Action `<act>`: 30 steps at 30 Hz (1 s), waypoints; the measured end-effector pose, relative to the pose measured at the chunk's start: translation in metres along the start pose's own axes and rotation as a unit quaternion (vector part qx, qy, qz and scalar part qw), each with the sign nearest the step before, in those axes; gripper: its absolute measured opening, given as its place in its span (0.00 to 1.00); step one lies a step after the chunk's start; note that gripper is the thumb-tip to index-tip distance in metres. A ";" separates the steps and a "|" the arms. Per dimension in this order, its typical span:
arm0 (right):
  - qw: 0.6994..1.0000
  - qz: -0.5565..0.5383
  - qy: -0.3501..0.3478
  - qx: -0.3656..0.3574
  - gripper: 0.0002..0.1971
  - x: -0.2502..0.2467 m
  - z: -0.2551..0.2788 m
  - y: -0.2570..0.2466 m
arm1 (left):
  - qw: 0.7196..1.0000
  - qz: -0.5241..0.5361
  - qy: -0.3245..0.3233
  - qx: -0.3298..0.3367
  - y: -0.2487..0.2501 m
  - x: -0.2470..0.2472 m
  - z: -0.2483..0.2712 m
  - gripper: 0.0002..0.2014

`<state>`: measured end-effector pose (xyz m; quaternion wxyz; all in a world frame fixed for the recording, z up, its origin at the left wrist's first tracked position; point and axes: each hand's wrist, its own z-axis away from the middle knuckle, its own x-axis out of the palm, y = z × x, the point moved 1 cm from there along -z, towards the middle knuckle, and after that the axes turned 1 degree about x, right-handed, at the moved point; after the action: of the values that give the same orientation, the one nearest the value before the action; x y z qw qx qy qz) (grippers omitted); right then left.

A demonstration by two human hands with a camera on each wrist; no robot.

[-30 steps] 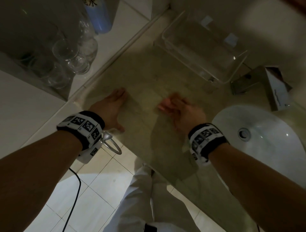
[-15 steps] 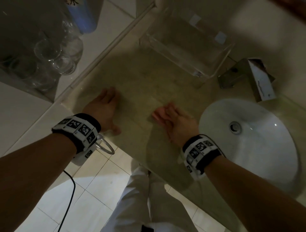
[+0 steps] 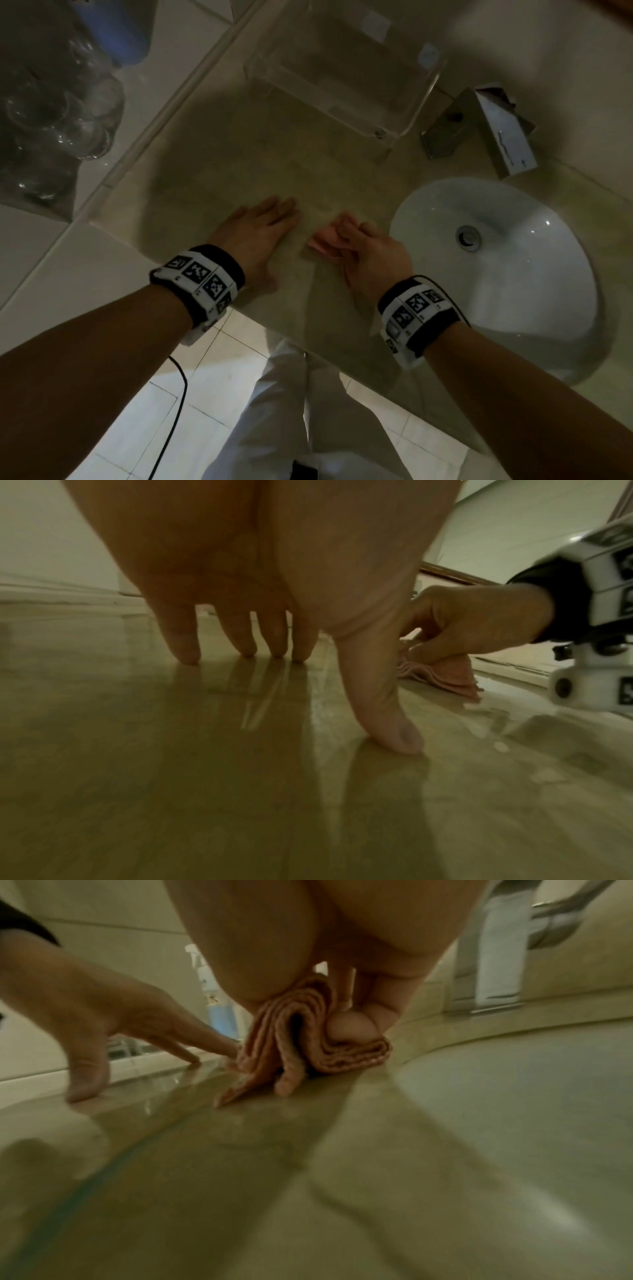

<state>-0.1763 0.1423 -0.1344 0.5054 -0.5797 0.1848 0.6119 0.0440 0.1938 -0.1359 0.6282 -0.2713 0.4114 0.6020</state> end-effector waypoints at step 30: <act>0.990 -0.057 0.033 0.128 0.22 0.007 0.111 0.041 | 0.997 -0.032 -0.063 0.040 0.060 -0.015 -0.018 0.61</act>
<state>-0.2675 0.2184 -0.1270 0.6033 -0.5396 0.2447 0.5339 -0.0177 0.1786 -0.1230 0.6820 -0.2209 0.3861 0.5806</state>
